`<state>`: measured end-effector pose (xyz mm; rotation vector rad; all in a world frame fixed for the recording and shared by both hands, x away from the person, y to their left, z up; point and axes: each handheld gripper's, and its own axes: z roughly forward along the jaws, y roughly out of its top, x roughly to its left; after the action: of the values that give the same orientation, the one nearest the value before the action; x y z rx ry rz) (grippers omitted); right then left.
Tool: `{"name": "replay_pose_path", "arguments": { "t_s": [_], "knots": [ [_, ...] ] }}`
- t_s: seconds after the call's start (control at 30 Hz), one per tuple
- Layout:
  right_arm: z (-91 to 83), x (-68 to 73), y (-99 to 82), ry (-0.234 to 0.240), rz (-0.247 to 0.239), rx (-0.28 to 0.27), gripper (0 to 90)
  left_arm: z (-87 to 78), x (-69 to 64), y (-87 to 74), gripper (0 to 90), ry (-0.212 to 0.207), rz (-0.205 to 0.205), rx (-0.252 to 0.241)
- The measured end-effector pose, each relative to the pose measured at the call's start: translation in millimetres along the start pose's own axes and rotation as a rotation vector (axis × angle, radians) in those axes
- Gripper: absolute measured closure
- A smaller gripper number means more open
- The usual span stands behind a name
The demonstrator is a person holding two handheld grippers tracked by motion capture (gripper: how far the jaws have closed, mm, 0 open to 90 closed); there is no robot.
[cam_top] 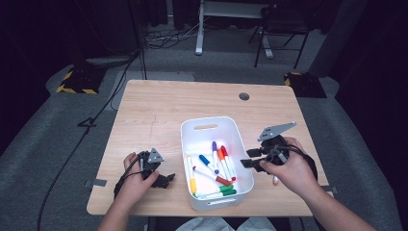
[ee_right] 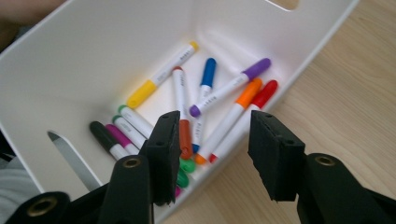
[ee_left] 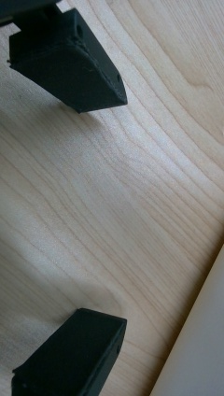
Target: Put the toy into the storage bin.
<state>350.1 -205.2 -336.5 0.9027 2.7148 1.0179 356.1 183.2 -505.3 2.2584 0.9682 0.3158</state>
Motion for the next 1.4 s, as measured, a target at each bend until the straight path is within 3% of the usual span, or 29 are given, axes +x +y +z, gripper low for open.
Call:
{"name": "replay_pose_path", "arguments": {
  "t_s": [0.07,0.27,0.6,0.77,1.07,1.4],
  "knots": [
    [-6.6,-6.4,-5.2,-0.001,0.031,-0.027,55.9,0.0,0.0,0.0,0.0,0.000,0.000,0.000],
    [-14.2,-30.2,-24.7,-0.064,0.096,-0.028,54.8,0.0,0.0,0.0,0.0,0.000,0.000,0.000],
    [9.4,-82.6,-62.0,-0.162,0.245,0.025,52.3,0.0,0.0,0.0,0.0,0.000,0.000,0.000],
    [24.6,-102.3,-77.9,-0.188,0.298,0.056,51.4,0.1,0.0,0.0,0.0,0.001,0.000,-0.001],
    [43.5,-121.8,-96.0,-0.232,0.342,0.078,49.4,0.1,0.0,0.0,0.0,0.000,-0.001,-0.001],
    [55.7,-128.6,-103.0,-0.238,0.372,0.102,49.3,0.0,0.0,0.0,0.0,0.000,0.000,0.000]
  ]
}}
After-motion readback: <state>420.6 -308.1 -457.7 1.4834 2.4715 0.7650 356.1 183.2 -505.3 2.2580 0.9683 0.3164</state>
